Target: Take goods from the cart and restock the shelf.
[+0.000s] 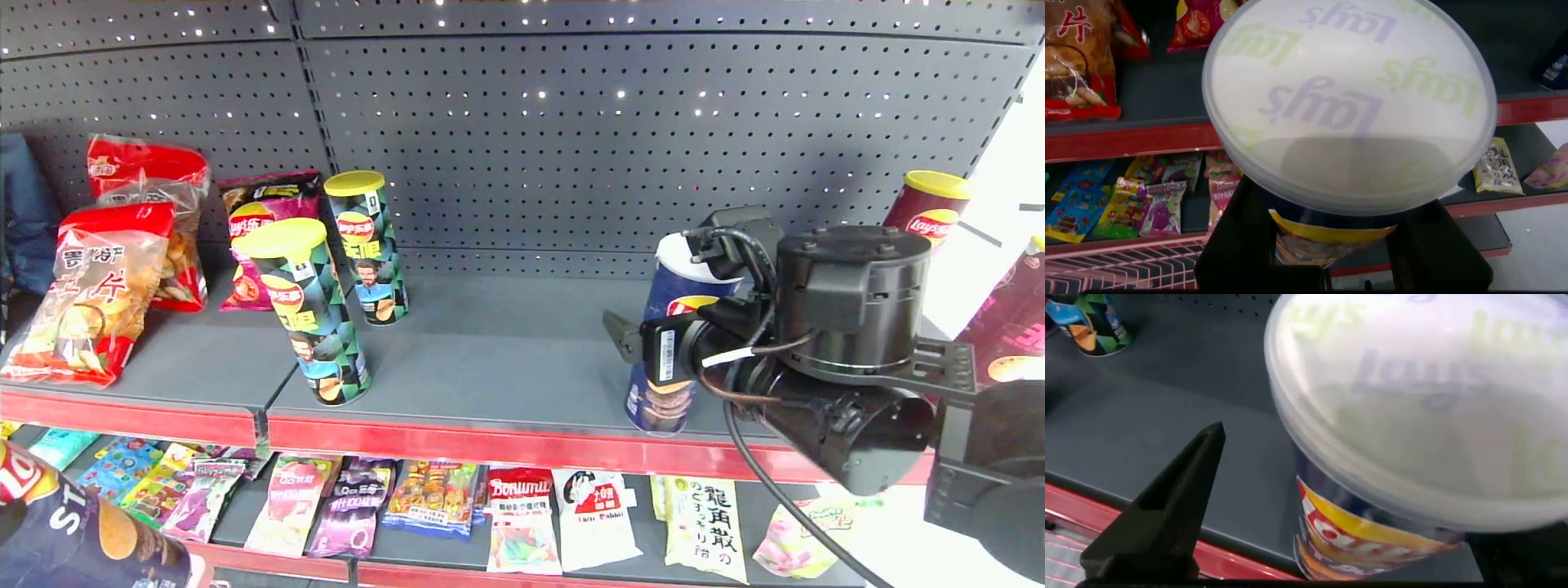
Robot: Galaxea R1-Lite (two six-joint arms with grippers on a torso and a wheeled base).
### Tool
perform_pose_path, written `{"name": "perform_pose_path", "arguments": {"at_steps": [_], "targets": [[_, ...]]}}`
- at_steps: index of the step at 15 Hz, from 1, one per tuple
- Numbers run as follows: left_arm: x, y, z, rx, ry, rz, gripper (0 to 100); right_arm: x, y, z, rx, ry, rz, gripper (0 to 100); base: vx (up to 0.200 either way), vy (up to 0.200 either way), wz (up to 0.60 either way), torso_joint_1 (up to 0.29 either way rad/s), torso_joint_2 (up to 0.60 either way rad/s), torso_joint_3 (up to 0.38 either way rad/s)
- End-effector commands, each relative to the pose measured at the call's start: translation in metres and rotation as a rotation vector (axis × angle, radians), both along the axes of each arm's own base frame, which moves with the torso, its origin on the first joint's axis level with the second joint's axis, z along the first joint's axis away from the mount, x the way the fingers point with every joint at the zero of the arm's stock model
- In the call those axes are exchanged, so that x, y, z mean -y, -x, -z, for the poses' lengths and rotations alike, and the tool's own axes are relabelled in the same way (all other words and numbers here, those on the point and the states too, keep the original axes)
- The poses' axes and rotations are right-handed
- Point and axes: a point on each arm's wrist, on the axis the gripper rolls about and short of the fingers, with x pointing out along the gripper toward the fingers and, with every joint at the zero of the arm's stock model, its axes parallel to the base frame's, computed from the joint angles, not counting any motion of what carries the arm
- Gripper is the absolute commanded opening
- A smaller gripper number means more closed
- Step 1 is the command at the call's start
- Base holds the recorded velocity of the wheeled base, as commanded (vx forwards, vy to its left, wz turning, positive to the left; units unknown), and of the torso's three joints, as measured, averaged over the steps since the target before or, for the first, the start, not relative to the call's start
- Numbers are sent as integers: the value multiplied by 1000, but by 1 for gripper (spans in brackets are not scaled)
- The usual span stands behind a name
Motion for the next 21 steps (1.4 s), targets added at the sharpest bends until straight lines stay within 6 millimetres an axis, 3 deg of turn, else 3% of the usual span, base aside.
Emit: {"name": "perform_pose_path", "arguments": {"at_steps": [1, 4, 10, 13, 16, 19, 21], "targets": [[0, 0, 0, 0, 0, 0, 0, 1, 6, -6, 14, -15, -11, 100, 0, 0, 0, 0, 0, 0], [0, 0, -1, 1, 0, 0, 0, 7, 14, -5, 9, -11, -17, 100, 0, 0, 0, 0, 0, 0], [0, -5, 0, -25, -1, 0, 0, 35, 73, 5, -8, 6, -122, 100, 0, 0, 0, 0, 0, 0], [0, -8, 0, -36, -2, 0, 0, 54, 84, 2, 14, -20, -110, 100, 0, 0, 0, 0, 0, 0], [0, -9, -1, -34, -2, 0, 0, 98, 106, 9, 39, -42, -56, 100, 0, 0, 0, 0, 0, 0], [1, -12, -4, -41, -3, 3, 0, 145, 110, 5, 90, -116, -25, 100, 0, 0, 0, 0, 0, 0], [1, -20, -12, -7, -2, 8, 0, 178, 117, 11, 130, -51, -10, 100, 0, 0, 0, 0, 0, 0]]}}
